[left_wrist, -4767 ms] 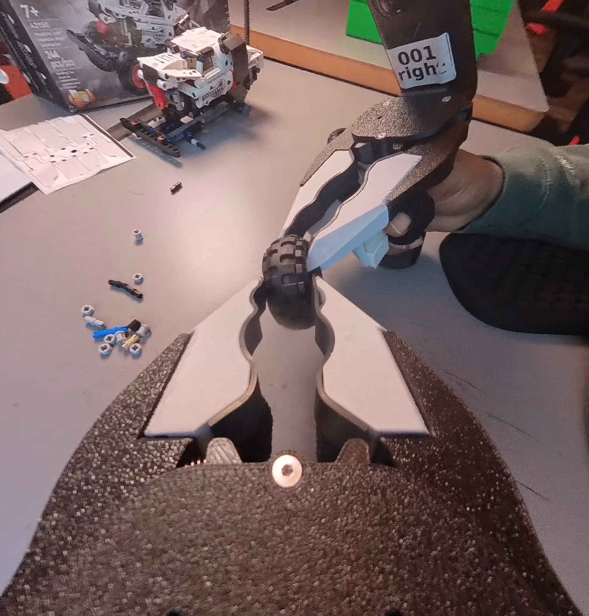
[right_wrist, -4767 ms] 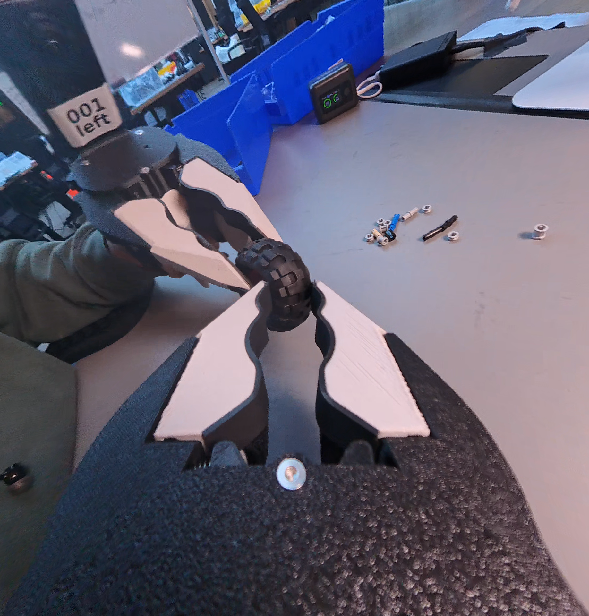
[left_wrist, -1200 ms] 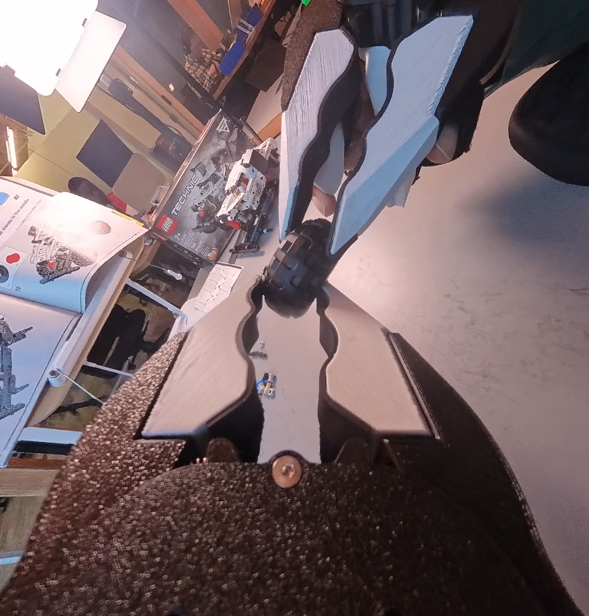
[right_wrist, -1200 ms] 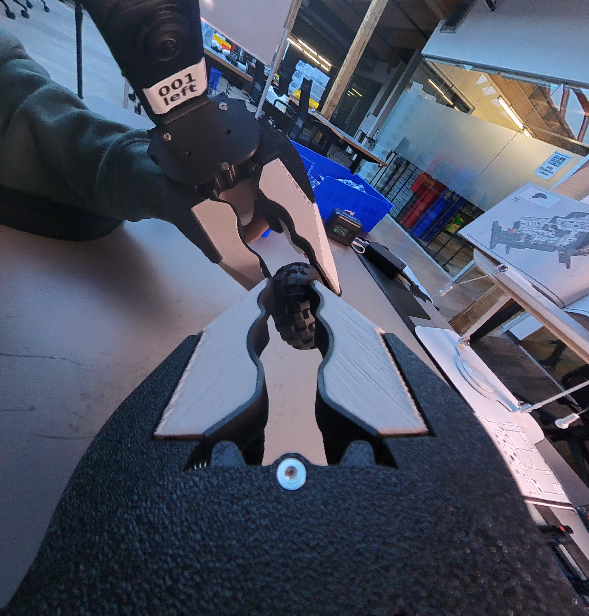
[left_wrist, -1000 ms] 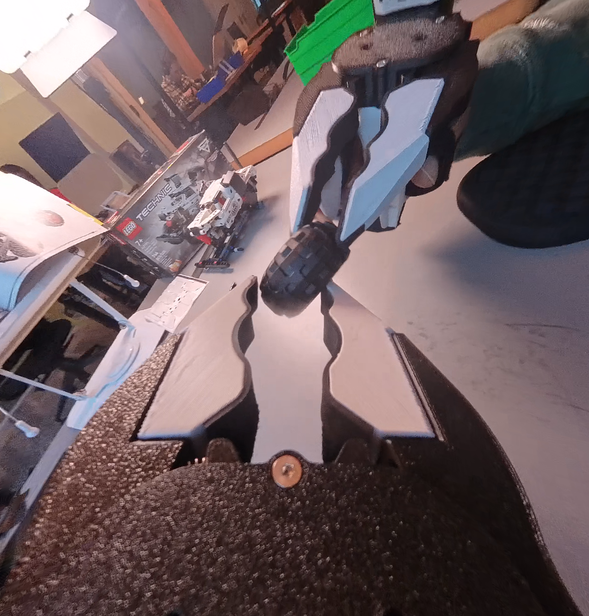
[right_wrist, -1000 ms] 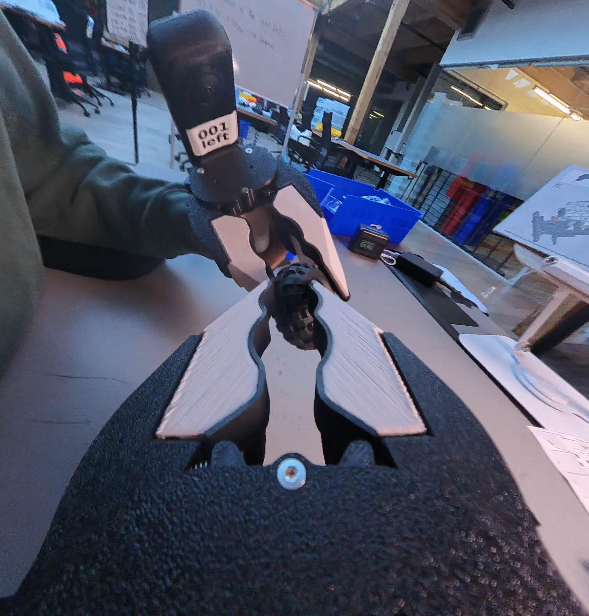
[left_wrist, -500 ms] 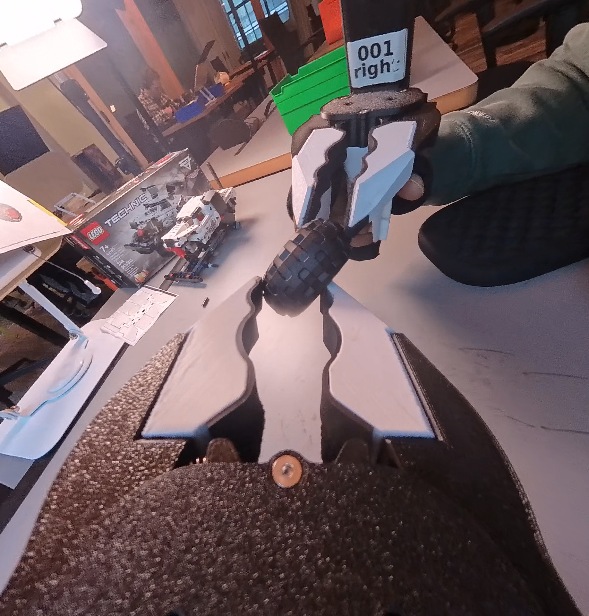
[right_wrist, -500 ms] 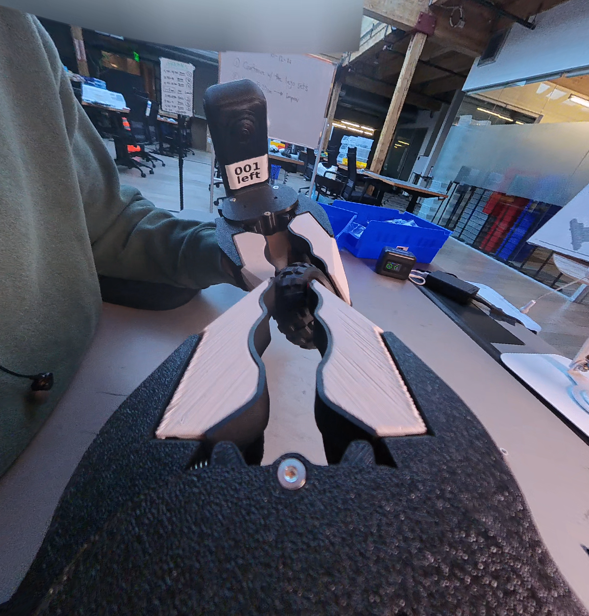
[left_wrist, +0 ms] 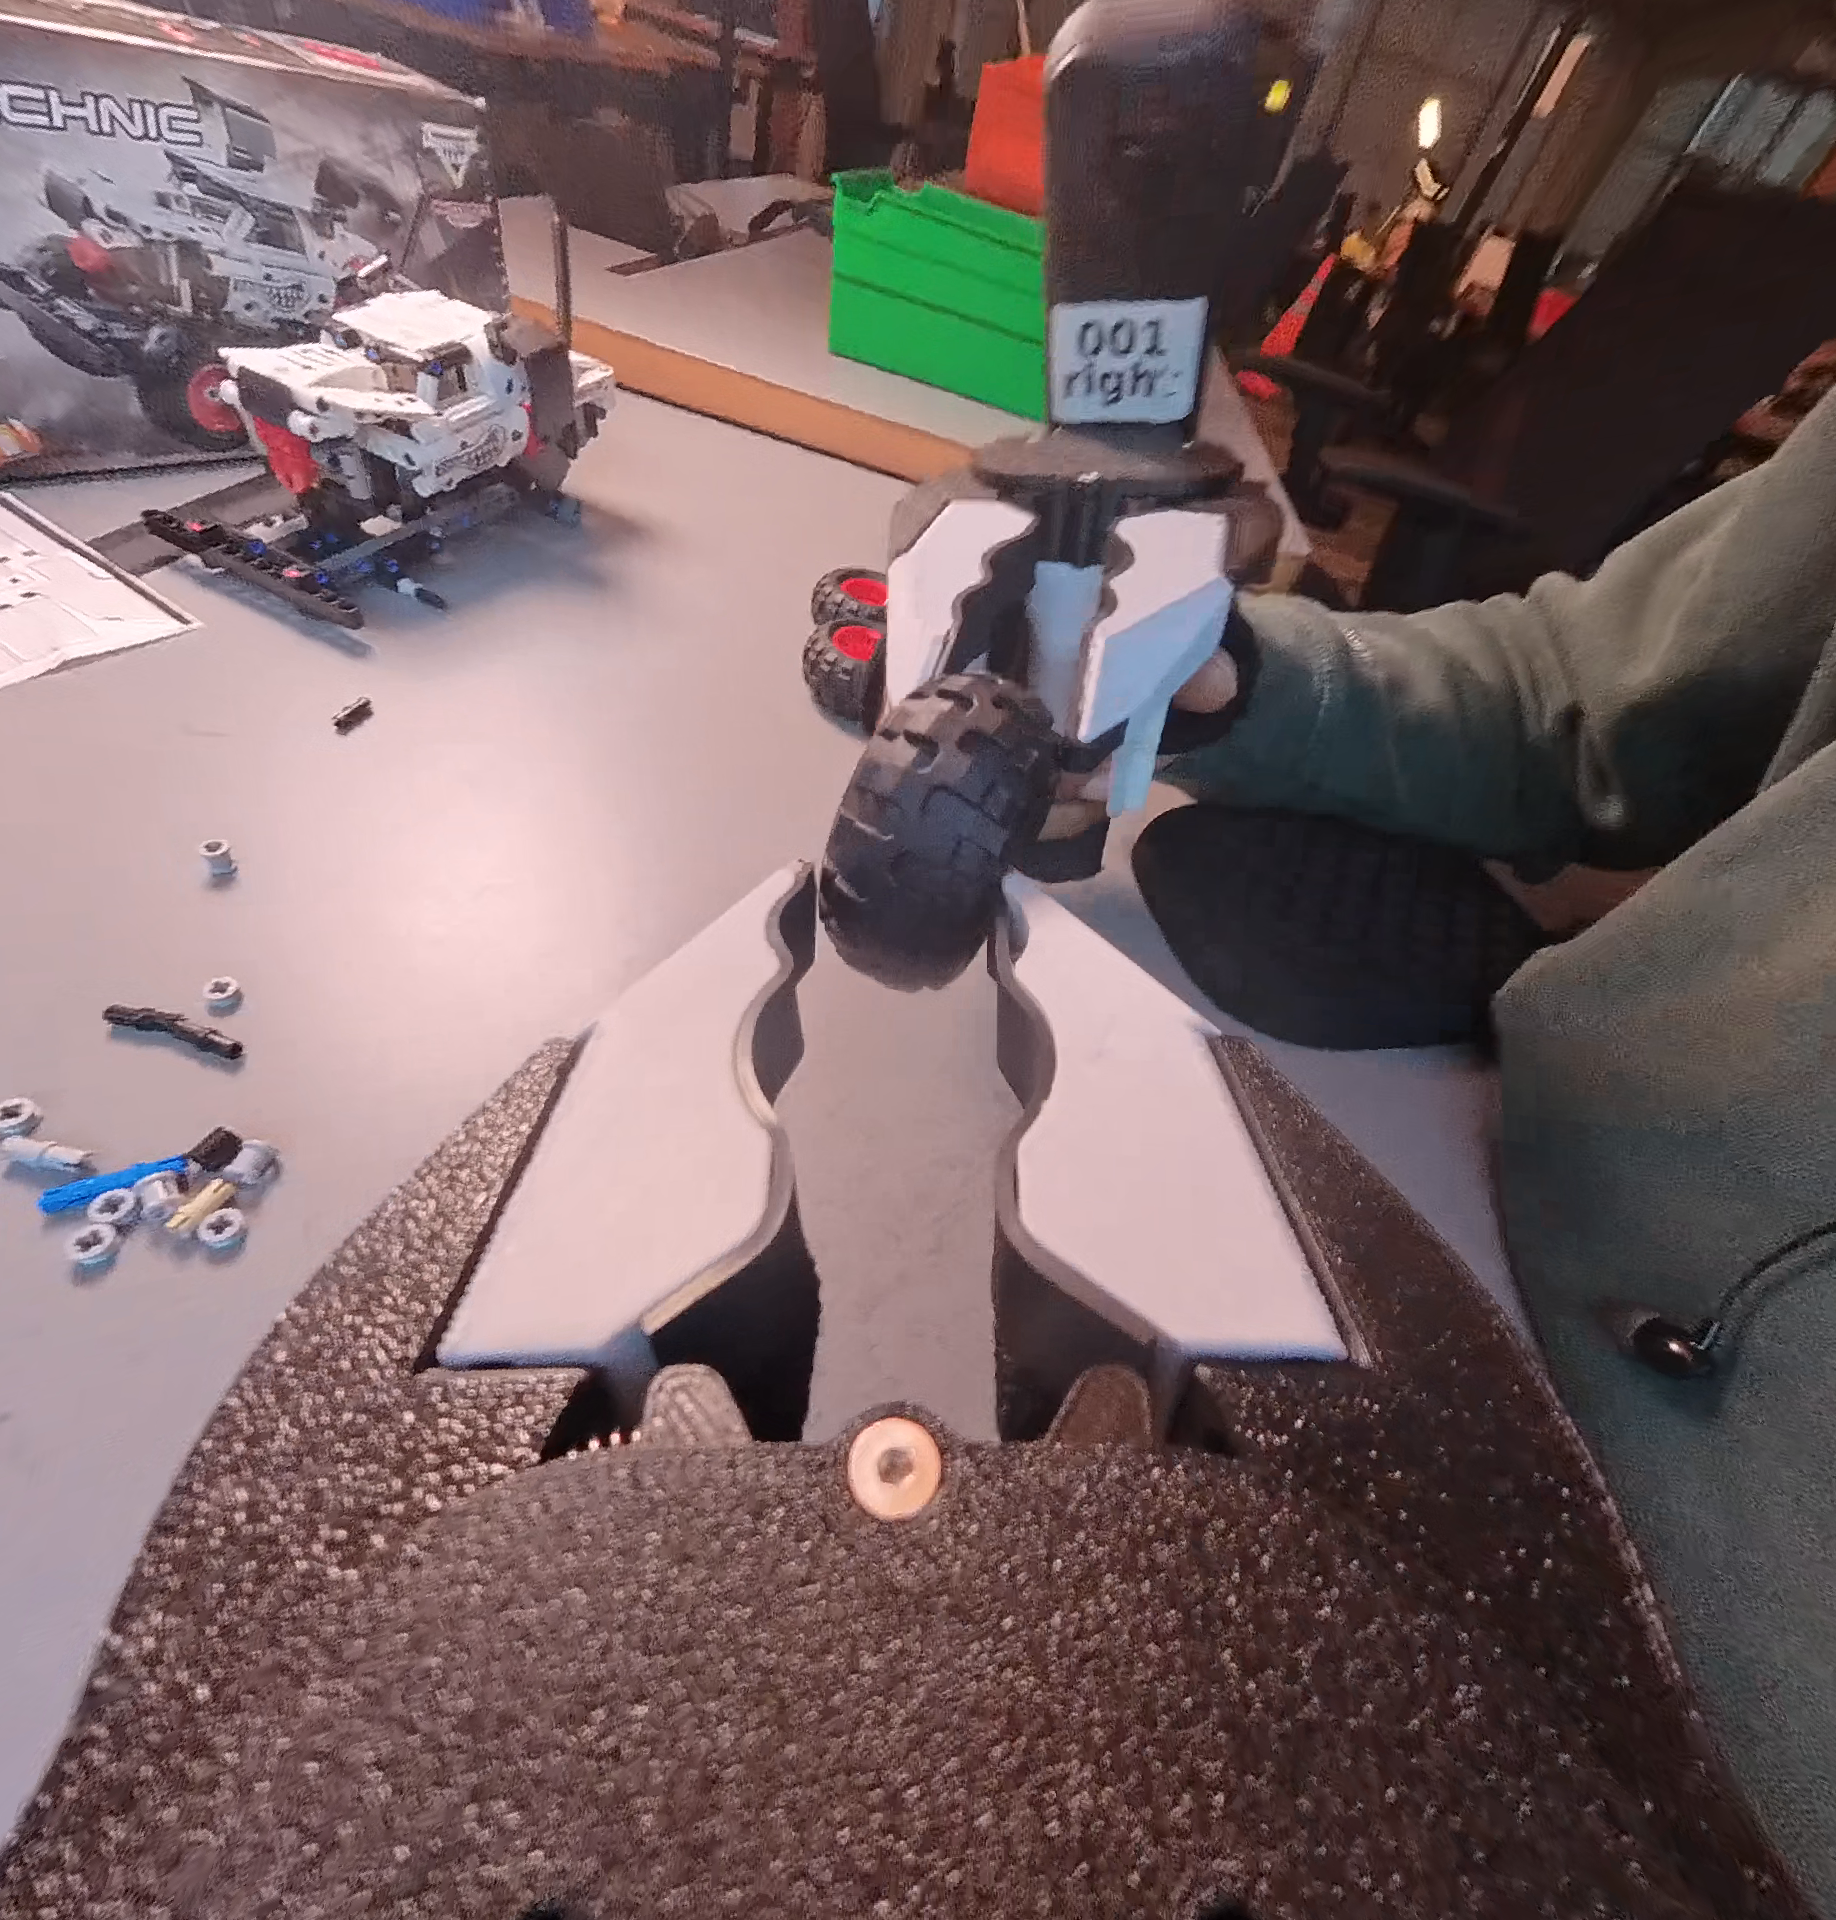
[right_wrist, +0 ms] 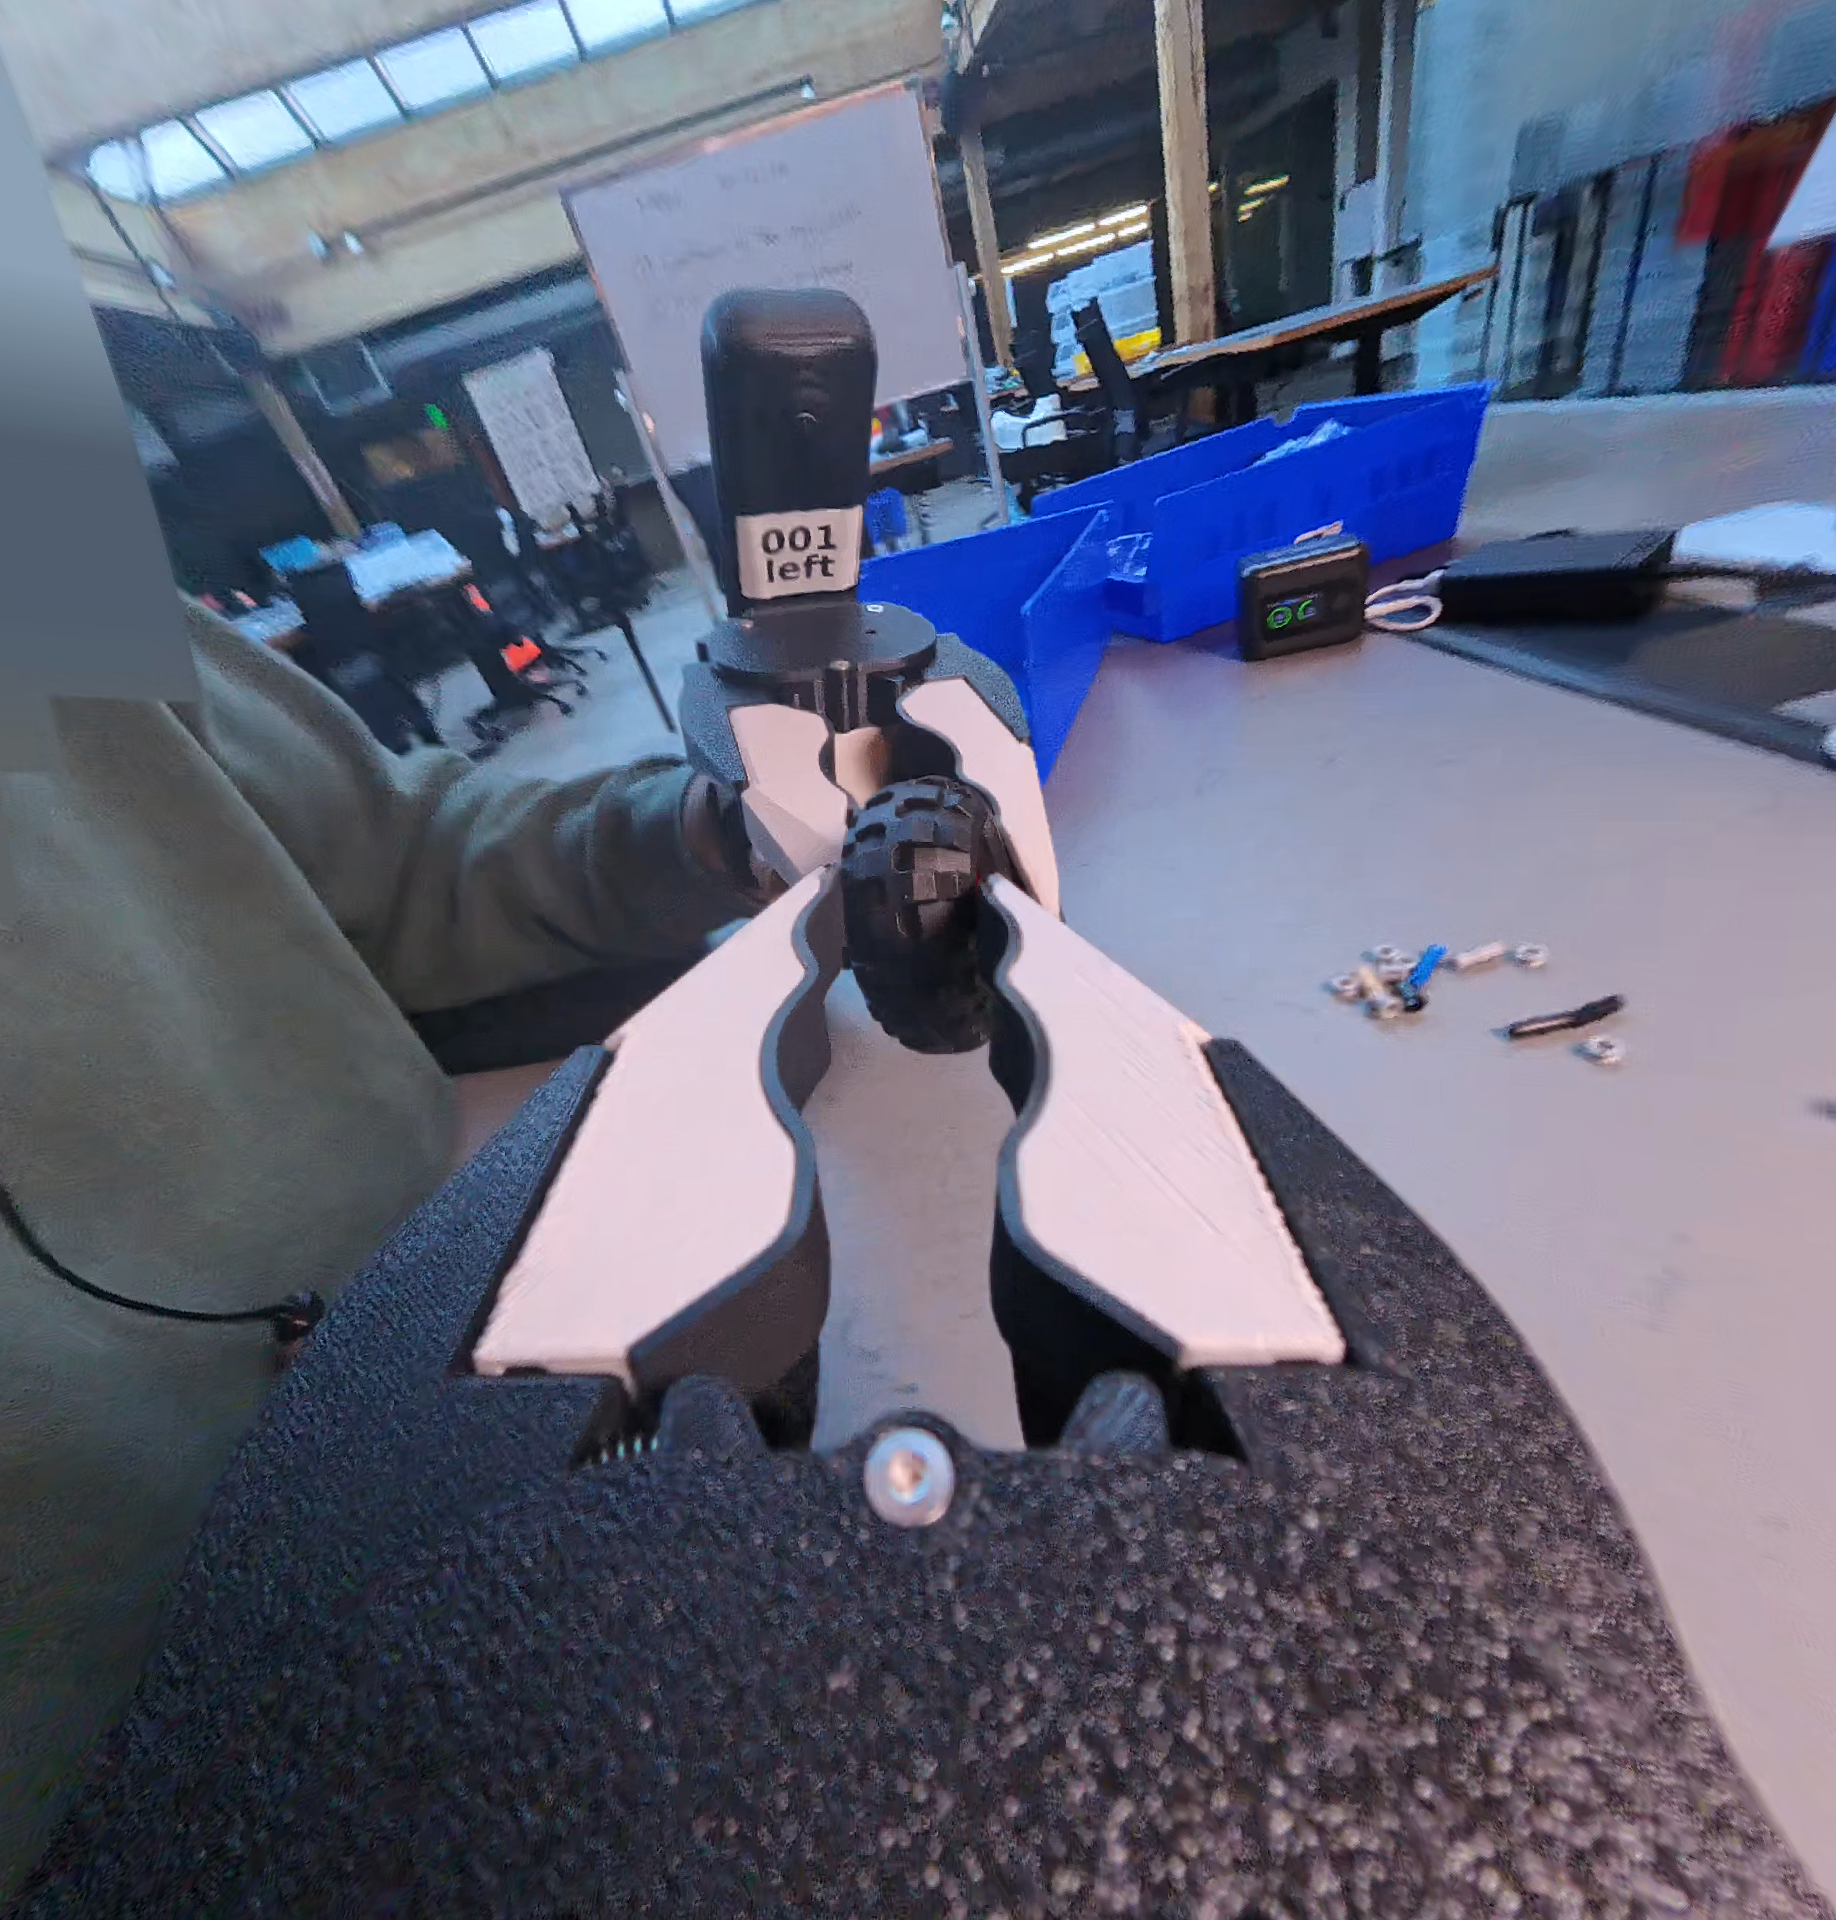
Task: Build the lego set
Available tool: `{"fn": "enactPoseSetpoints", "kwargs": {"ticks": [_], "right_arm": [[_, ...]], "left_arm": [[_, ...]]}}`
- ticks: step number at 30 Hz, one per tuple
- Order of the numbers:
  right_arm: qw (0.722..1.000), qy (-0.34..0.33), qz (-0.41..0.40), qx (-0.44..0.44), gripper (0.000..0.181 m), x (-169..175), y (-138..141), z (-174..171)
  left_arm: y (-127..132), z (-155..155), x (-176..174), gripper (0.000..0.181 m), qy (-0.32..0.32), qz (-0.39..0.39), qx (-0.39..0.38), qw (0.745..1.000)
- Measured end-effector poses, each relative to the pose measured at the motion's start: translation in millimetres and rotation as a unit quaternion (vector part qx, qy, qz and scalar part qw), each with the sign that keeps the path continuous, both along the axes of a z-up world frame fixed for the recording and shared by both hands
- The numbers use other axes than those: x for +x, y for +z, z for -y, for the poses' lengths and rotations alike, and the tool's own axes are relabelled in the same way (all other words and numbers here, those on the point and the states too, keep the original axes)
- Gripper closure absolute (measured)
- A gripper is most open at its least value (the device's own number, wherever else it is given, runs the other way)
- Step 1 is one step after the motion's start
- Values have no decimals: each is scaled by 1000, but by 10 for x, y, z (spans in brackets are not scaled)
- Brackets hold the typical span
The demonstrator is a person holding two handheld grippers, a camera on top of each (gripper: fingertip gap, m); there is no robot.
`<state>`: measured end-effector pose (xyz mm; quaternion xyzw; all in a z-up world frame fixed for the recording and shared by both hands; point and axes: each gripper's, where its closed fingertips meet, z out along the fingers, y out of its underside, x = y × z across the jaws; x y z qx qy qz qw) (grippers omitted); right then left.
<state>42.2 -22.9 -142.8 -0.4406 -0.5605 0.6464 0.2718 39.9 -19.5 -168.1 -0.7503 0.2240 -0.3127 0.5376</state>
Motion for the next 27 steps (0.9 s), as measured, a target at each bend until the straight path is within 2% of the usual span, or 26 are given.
{"fn": "enactPoseSetpoints", "kwargs": {"ticks": [3, 7, 9, 12, 17, 19, 23, 27], "right_arm": [[989, 45, 22, -141, 157, 21, 59, -40], [968, 81, 39, -236, 158, 30, 86, -45], [962, 96, 42, -251, 157, 38, 87, -13], [965, 79, 40, -246, 158, 16, 94, -58], [992, 16, 60, -112, 151, -16, -29, -105], [995, -2, 51, -88, 156, -33, -18, -114], [987, 25, 39, -154, 157, -12, 75, -115], [969, 47, 34, -241, 160, -11, 182, -140]], "left_arm": [[122, 36, 12, 138, -20, 50, 10, 999], [207, 107, 124, 140, -58, 101, 4, 993], [231, 108, 153, 152, -65, 144, -17, 987], [249, 71, 122, 154, -64, 210, -59, 974], [278, 0, 10, 155, -35, 261, -79, 961], [281, 2, -6, 155, -37, 266, -81, 960], [339, 44, 42, 155, -59, 292, -86, 951], [472, 124, 99, 159, -105, 348, -74, 929]]}}
